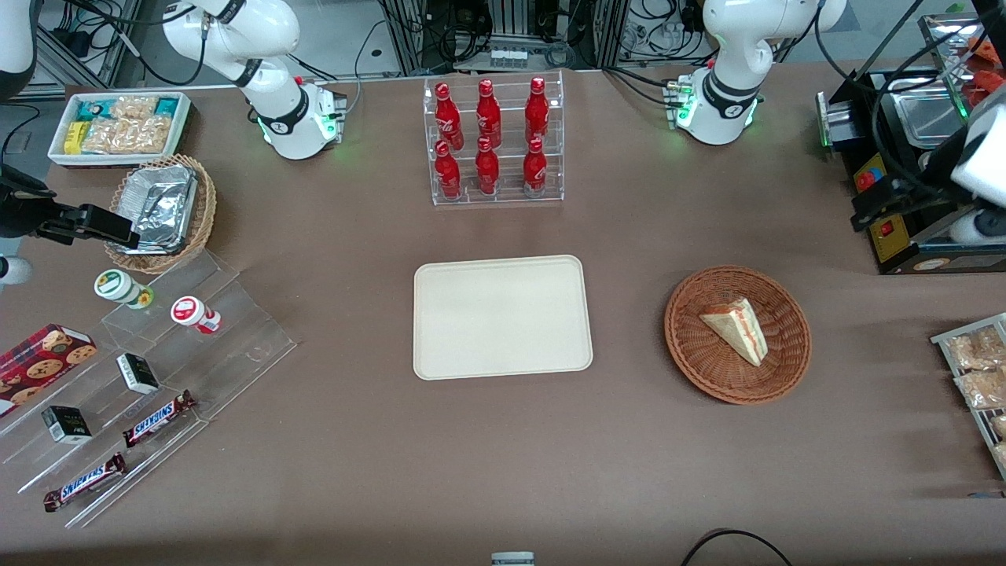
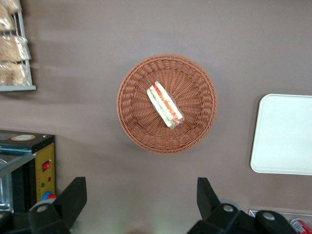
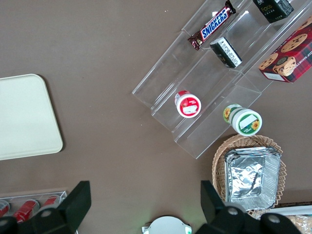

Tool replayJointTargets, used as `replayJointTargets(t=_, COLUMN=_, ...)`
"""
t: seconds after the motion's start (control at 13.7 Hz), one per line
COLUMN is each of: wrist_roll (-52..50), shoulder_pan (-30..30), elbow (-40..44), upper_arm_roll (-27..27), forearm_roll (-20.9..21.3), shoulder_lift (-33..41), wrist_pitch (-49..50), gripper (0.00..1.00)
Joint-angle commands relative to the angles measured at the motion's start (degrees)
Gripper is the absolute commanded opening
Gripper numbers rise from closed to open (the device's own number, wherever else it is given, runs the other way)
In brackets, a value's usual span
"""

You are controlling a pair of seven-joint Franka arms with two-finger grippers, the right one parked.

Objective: Place sandwich from basket to tray
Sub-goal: 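Move the left gripper over the wrapped sandwich in the wicker basket, then lower the open left gripper around the sandwich and close it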

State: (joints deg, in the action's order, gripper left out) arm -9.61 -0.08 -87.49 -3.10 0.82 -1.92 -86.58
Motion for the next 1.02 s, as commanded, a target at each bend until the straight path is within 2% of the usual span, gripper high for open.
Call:
replayJointTargets(t=0.0, wrist_roll=-3.83, shoulder_pan=-0.89, elbow=-1.44, upper_arm_roll=0.11, forearm_roll=-0.3, shoulder_lift=-3.18, wrist_pitch=-4.44, gripper=1.0)
replayJointTargets(t=0.29, wrist_roll=-6.38, shoulder_pan=-1.77, elbow=-9.7, upper_arm_roll=0.2, forearm_roll=0.14, shoulder_lift=-3.09, wrist_pitch=-15.08, gripper=1.0)
replayJointTargets(t=0.44, wrist_roll=-7.86, shoulder_pan=-1.86, elbow=-16.97, upper_arm_roll=0.2, forearm_roll=0.23, shoulder_lift=-2.57, wrist_pitch=-23.92, gripper=1.0)
replayJointTargets(t=0.59, wrist_roll=-14.53, shoulder_pan=-2.47, elbow=-23.23, upper_arm_roll=0.2, forearm_roll=0.32, shoulder_lift=-2.04, wrist_pitch=-32.73, gripper=1.0)
replayJointTargets(t=0.73, wrist_roll=-19.63, shoulder_pan=-3.26, elbow=-27.1, upper_arm_roll=0.2, forearm_roll=0.49, shoulder_lift=-2.56, wrist_pitch=-37.5, gripper=1.0)
replayJointTargets(t=0.95, wrist_roll=-22.63, shoulder_pan=-3.26, elbow=-34.56, upper_arm_roll=0.2, forearm_roll=0.49, shoulder_lift=-2.56, wrist_pitch=-47.33, gripper=1.0)
